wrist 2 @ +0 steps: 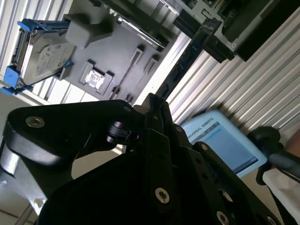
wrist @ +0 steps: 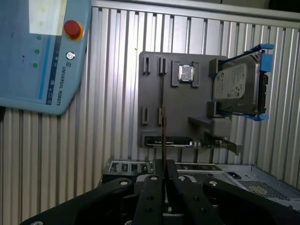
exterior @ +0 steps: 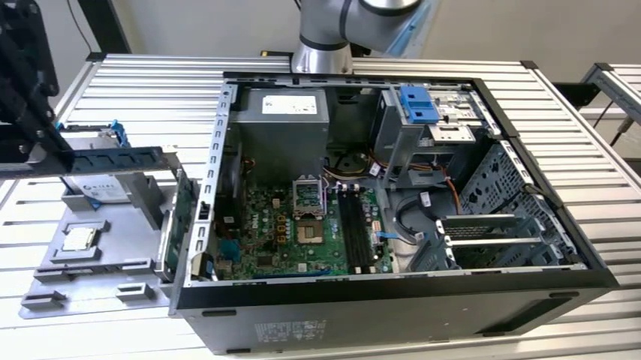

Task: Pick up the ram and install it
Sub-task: 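Pick up the ram and move it above insertion slot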

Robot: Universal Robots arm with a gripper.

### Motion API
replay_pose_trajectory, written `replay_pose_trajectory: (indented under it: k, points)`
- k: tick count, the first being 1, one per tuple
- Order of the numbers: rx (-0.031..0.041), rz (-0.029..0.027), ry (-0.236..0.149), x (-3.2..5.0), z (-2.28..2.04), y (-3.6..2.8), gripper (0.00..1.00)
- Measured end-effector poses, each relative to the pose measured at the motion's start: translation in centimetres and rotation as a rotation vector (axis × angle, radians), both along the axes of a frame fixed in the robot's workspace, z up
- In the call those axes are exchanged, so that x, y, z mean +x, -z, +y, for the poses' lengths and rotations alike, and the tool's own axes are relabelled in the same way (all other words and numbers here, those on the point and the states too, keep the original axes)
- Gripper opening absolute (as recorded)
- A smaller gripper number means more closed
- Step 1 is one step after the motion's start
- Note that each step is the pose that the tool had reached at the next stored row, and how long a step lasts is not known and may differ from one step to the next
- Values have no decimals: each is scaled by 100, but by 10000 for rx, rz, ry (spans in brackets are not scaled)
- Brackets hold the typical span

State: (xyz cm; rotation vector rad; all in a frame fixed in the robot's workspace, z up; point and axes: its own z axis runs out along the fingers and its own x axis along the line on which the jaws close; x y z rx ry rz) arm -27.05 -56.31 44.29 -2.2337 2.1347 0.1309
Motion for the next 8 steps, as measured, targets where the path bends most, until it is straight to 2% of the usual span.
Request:
replay_pose_trajectory:
  k: [8]
  points:
    - [-1, 0, 1, 365, 0, 0, 0]
